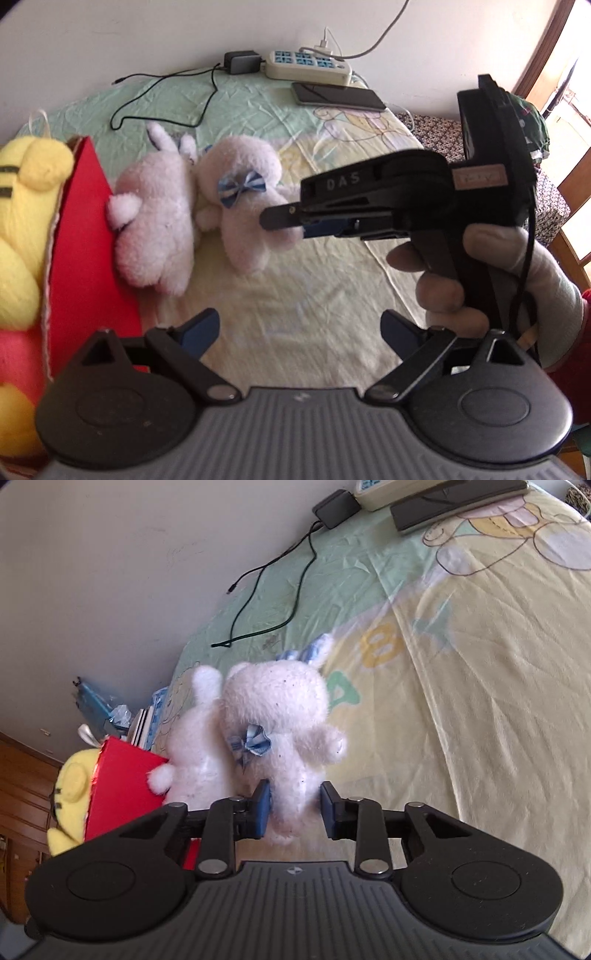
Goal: Organize objects
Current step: 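Reach the right gripper to the white bunny with blue bow and grasp, then lift the white bunny with the right gripper over the red box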
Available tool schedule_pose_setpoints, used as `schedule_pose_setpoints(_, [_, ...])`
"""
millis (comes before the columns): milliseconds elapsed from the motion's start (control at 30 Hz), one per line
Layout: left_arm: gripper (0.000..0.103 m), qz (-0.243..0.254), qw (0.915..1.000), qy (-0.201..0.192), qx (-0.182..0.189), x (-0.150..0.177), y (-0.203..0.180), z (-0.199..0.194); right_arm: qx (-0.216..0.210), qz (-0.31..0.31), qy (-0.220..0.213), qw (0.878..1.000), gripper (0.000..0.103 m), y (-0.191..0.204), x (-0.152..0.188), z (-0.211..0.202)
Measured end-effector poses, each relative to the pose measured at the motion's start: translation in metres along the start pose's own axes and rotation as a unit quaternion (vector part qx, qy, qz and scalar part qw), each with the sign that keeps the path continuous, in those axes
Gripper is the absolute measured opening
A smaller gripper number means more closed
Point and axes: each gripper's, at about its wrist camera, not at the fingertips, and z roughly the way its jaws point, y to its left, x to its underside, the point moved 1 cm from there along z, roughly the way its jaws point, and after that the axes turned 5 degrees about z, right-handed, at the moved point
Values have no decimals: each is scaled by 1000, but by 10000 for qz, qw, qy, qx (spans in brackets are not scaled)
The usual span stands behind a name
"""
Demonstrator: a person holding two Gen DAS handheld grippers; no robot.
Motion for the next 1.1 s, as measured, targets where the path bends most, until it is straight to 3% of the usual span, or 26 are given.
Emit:
schedule_pose_setpoints(167, [93, 48, 9998, -46, 194, 4, 0, -10, -213, 128, 166, 9996, 28, -5, 16, -24])
schedule_pose_setpoints(567, [93, 612, 9928, 313, 979, 43, -25, -14, -72, 270, 724, 9970, 34, -23, 104, -86])
schedule_pose_setpoints(633, [93, 732, 9921, 365, 948, 48, -30, -11, -22, 219, 522, 9984, 37, -22, 103, -94])
schedule_pose_setpoints(733, [93, 731, 9919, 384, 967, 47, -31, -6, 31, 259, 93, 9996, 54, -22, 91, -101])
schedule_pose_setpoints(800, [94, 655, 9920, 397, 1002, 44, -29, 0, -9, 269, -104, 9996, 58, -25, 77, -93])
schedule_pose_setpoints(933, [94, 265, 9928, 519, 1048, 36, -17, 17, -142, 379, 244, 9989, 59, -34, 70, -62])
schedule_pose_setpoints(1000, [93, 153, 9934, 533, 1002, 35, -14, 23, -422, 630, 383, 9964, 54, -36, 72, -53])
schedule_pose_setpoints(1033, [93, 137, 9937, 544, 971, 35, -13, 26, -568, 810, 410, 9942, 46, -37, 73, -50])
schedule_pose_setpoints(1100, [93, 191, 9946, 508, 887, 37, -15, 24, -683, 987, 408, 9919, 44, -37, 78, -49])
